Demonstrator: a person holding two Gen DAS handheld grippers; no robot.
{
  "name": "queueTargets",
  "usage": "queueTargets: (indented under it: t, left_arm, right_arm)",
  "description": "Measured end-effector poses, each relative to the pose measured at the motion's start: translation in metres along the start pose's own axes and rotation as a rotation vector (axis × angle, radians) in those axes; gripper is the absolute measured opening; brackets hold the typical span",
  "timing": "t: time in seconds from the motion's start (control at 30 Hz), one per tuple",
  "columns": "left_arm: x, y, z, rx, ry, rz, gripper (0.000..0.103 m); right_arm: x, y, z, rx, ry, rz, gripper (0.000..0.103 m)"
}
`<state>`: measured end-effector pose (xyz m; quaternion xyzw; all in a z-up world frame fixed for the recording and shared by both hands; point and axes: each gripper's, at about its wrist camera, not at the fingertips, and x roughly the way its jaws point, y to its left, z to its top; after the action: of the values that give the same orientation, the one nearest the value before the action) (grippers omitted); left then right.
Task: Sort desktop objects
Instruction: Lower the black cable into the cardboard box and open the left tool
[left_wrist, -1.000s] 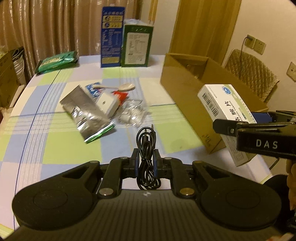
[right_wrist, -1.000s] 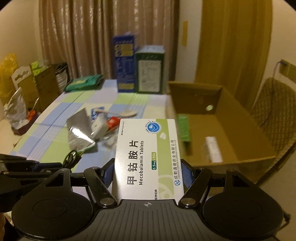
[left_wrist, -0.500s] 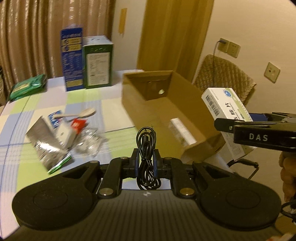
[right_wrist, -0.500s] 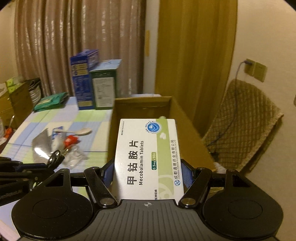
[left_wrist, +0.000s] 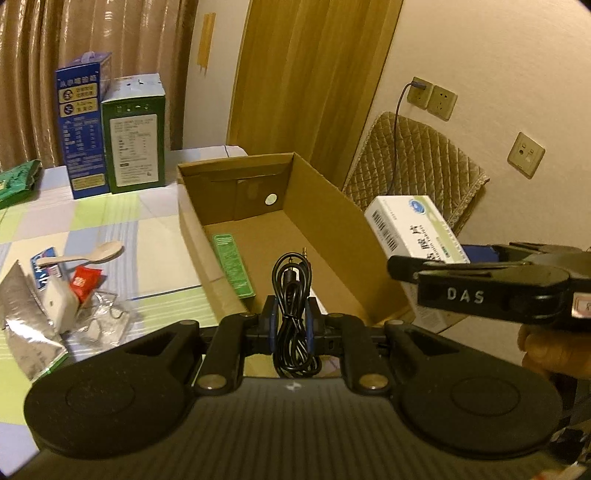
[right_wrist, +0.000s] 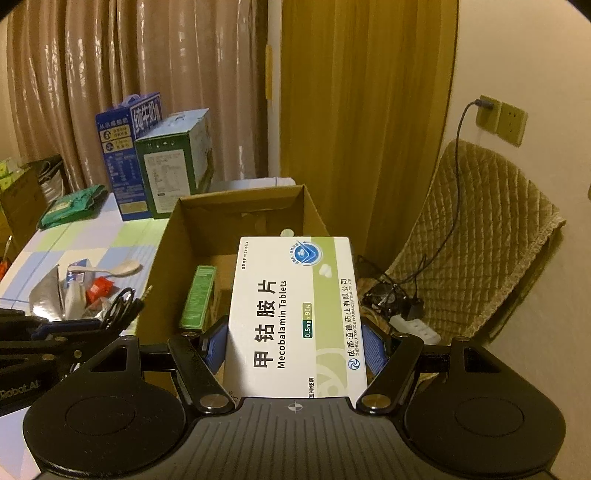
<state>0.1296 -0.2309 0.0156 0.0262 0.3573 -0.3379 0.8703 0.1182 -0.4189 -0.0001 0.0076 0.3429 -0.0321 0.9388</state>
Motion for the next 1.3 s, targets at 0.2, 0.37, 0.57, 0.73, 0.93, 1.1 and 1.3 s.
queueTargets:
  t: [0.2,0.37,0.57,0.73,0.93,1.1,1.3]
  left_arm:
    - [0.02,-0.004,0.007,-0.006,0.013,-0.007,0.011]
    - [0.033,-0.003,0.011,-0.013,0.025,-0.01,0.011]
    - [0.044,0.001,0.014,-0.023,0.031,-0.009,0.011]
    - [0.057,0.006,0.017,-0.046,0.041,-0.026,0.018]
    - [0.05,0.018,0.017,-0.066,0.023,-0.011,0.018]
    - [0.04,0.026,0.018,-0.076,0.008,0.002,0.018]
    - [0.035,0.034,0.018,-0.09,0.003,0.009,0.018]
  right_arm:
    - [0.017,-0.009,0.005,0.001,0.023,0.005,0.068]
    - [0.029,-0.013,0.008,0.002,0.034,0.005,0.068]
    - [0.039,-0.016,0.013,-0.007,0.041,0.003,0.068]
    - [0.044,-0.017,0.016,-0.006,0.042,-0.005,0.068]
    - [0.047,-0.017,0.016,-0.006,0.046,0.0,0.068]
    - [0.05,-0.011,0.017,-0.007,0.048,0.012,0.068]
    - [0.055,-0.003,0.023,-0.014,0.046,0.025,0.068]
